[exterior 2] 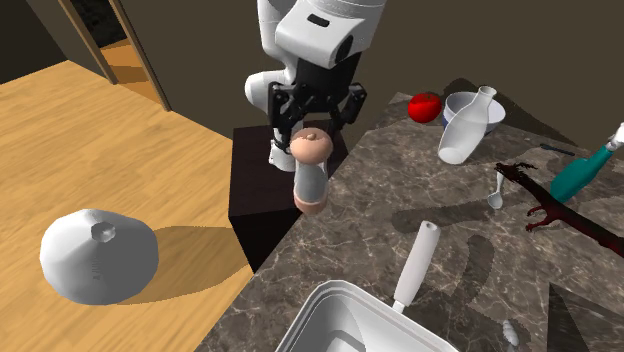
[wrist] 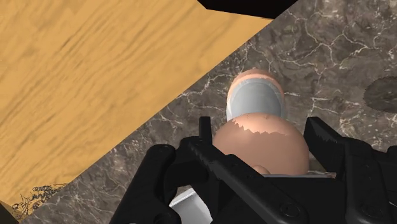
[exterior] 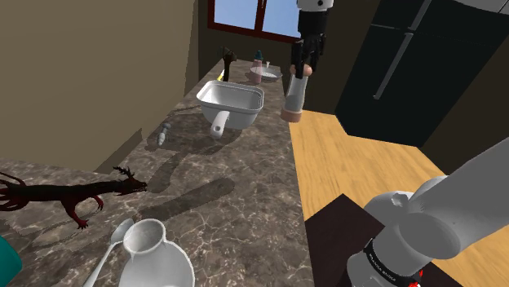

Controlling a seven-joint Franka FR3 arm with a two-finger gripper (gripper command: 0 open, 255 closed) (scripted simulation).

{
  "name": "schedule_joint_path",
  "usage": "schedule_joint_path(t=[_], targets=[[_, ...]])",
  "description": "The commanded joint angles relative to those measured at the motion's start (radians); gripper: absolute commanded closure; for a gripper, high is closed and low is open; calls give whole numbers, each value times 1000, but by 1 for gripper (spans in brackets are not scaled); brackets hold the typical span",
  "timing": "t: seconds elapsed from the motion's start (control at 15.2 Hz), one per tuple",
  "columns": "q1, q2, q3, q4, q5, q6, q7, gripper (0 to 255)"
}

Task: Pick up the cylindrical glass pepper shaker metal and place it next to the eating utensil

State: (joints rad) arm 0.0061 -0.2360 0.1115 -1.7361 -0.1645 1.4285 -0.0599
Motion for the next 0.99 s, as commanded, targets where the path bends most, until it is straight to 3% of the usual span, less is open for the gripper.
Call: schedule_joint_path(t=[0.0, 0.79, 0.92], targets=[[-1, 8, 0, 36, -2, -27, -5, 255], [-1, 93, 10, 299, -17, -206, -27, 255], [9, 87, 23, 289, -12, -205, -3, 255]])
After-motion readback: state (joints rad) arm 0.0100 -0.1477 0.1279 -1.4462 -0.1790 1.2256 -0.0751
